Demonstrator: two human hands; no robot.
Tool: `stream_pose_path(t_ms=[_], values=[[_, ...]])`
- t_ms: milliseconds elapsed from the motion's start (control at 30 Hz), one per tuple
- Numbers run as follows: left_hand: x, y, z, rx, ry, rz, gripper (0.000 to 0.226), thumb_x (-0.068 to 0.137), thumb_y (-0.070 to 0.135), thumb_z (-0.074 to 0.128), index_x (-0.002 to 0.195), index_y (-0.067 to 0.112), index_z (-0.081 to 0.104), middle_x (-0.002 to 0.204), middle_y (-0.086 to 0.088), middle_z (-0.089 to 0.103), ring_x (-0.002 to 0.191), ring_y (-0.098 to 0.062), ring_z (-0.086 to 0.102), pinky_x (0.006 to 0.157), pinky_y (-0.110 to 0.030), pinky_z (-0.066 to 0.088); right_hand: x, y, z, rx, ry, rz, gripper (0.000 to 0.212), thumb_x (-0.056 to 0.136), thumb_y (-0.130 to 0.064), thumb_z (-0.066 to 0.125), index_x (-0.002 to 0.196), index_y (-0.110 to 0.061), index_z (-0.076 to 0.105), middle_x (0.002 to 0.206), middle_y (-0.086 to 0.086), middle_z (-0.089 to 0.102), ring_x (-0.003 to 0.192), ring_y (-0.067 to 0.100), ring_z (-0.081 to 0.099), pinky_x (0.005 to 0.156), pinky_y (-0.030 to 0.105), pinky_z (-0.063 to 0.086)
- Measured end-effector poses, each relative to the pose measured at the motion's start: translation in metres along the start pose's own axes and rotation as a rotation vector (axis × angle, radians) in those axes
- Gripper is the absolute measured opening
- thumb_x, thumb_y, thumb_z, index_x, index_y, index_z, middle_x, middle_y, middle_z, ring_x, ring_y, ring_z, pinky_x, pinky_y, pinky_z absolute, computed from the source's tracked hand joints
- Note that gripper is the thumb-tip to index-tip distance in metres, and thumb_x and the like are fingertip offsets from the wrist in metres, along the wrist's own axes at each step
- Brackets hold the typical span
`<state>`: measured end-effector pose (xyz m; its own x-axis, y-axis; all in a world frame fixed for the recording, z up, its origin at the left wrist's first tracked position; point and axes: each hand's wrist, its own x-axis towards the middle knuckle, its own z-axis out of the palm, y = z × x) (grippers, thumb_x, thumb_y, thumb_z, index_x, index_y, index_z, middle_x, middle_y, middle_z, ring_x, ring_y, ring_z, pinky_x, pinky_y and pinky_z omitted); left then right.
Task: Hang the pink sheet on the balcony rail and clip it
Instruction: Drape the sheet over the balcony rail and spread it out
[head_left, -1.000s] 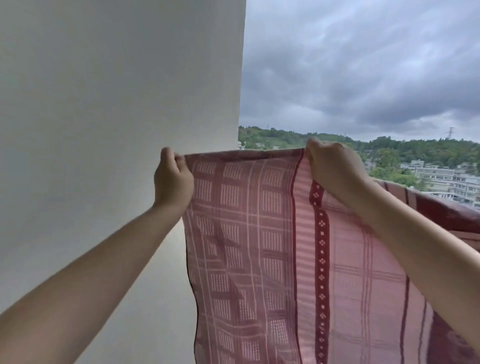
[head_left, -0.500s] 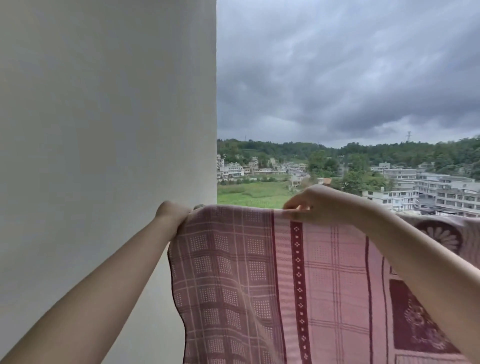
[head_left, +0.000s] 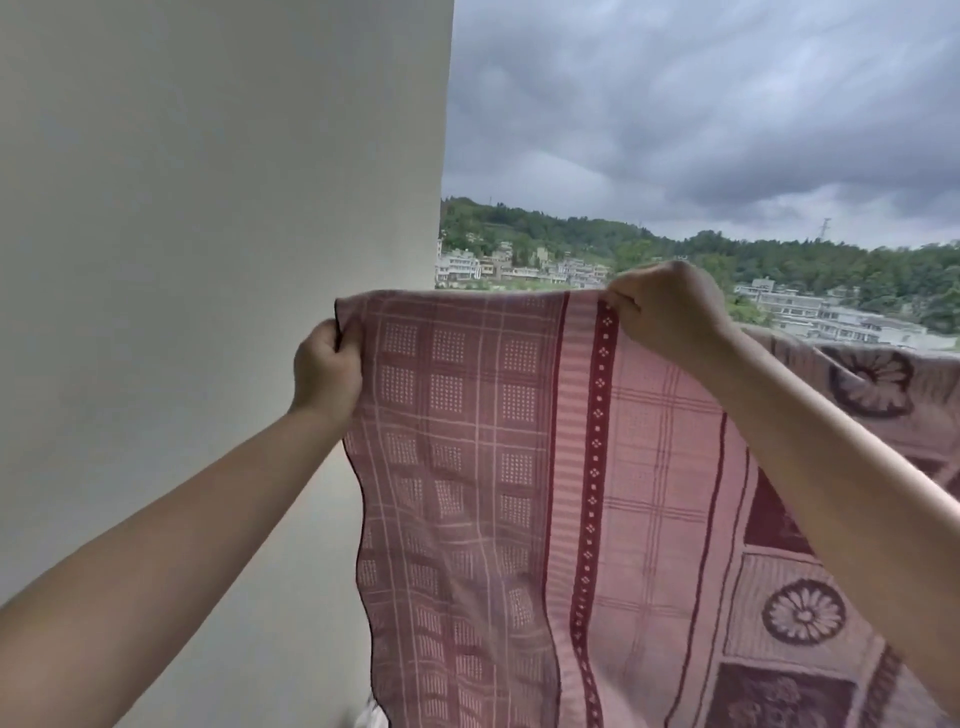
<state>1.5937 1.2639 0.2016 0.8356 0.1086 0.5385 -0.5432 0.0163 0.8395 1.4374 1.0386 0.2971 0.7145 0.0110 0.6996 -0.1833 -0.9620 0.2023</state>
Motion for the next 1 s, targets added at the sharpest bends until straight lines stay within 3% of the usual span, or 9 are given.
stream_pose_path(t_ms=[133,233,300,367,467,567,667,867,1000], values=[[0.04,0.017,0.007,0.239,0.091,0.062,0.036,0.093,0.017,0.044,0.091,-0.017,0.057,0.101,-0.038,0.06,0.081,-0.031,0.054,0.068,-0.037,0.035,0.024,-0.013,0.01,-0.099,-0.051,0.125,0.033,0.096,-0.027,0.033,0.079,-0.007,0.052,0.059,0.0,0.043,0.051,0.013,0.044,0.06,0.025,0.046],[0.041,0.001,0.011,0.415,0.012,-0.061,0.036,0.089,0.015,0.052,0.11,-0.015,0.052,0.116,-0.037,0.056,0.108,-0.043,0.054,0.087,-0.042,0.042,0.018,-0.024,0.025,0.013,-0.134,0.111,0.044,0.096,-0.036,0.026,0.065,-0.011,0.045,0.058,-0.001,0.044,0.05,0.013,0.046,0.058,0.026,0.048],[0.021,-0.008,0.018,0.486,-0.011,-0.075,0.042,0.087,0.009,0.053,0.122,-0.012,0.044,0.124,-0.035,0.051,0.117,-0.044,0.047,0.097,-0.043,0.037,0.003,-0.02,0.028,0.036,-0.044,0.112,0.046,0.095,-0.038,0.025,0.069,-0.008,0.049,0.064,0.004,0.056,0.056,0.018,0.053,0.057,0.03,0.051],[-0.006,-0.004,0.026,0.513,0.038,0.185,0.037,0.086,0.005,0.047,0.12,-0.01,0.047,0.123,-0.032,0.052,0.118,-0.042,0.045,0.101,-0.044,0.033,-0.015,-0.006,0.031,0.022,0.081,0.116,0.046,0.094,-0.038,0.028,0.088,-0.005,0.06,0.082,0.007,0.068,0.069,0.022,0.063,0.066,0.031,0.053],[-0.055,0.012,0.048,0.527,0.036,0.695,0.033,0.083,0.014,0.037,0.106,-0.002,0.055,0.109,-0.026,0.06,0.11,-0.031,0.044,0.1,-0.038,0.037,-0.055,0.024,0.03,0.059,0.282,0.075,0.042,0.089,-0.034,0.034,0.104,-0.006,0.062,0.105,0.013,0.069,0.097,0.029,0.063,0.091,0.042,0.046],[-0.106,0.022,0.089,0.556,-0.208,0.997,0.031,0.079,0.013,0.041,0.097,0.0,0.063,0.101,-0.019,0.067,0.105,-0.025,0.048,0.098,-0.036,0.044,-0.114,0.063,0.03,-0.015,0.355,0.065,0.038,0.083,-0.026,0.041,0.108,-0.005,0.062,0.117,0.017,0.062,0.112,0.032,0.056,0.1,0.049,0.04],[-0.172,0.033,0.147,0.611,-0.5,1.123,0.033,0.074,0.011,0.045,0.094,0.004,0.069,0.097,-0.014,0.072,0.093,-0.03,0.065,0.085,-0.042,0.055,-0.189,0.119,0.028,-0.042,0.217,0.197,0.04,0.079,-0.023,0.042,0.108,-0.004,0.062,0.122,0.02,0.059,0.114,0.038,0.053,0.094,0.057,0.043],[-0.337,0.078,0.291,0.717,-0.899,1.101,0.046,0.073,0.025,0.04,0.101,0.002,0.067,0.103,-0.018,0.07,0.095,-0.033,0.067,0.081,-0.041,0.056,-0.358,0.244,-0.015,-0.145,-0.153,0.608,0.057,0.08,-0.037,0.031,0.124,-0.006,0.049,0.136,0.023,0.043,0.125,0.042,0.04,0.1,0.056,0.034],[-0.476,0.111,0.386,0.616,-1.163,0.995,0.048,0.09,0.023,0.04,0.132,-0.001,0.041,0.141,-0.025,0.04,0.132,-0.038,0.035,0.11,-0.044,0.031,-0.481,0.32,-0.063,-0.183,-0.251,0.785,0.065,0.075,-0.04,0.022,0.116,-0.003,0.056,0.127,0.025,0.052,0.116,0.043,0.049,0.093,0.057,0.04]])
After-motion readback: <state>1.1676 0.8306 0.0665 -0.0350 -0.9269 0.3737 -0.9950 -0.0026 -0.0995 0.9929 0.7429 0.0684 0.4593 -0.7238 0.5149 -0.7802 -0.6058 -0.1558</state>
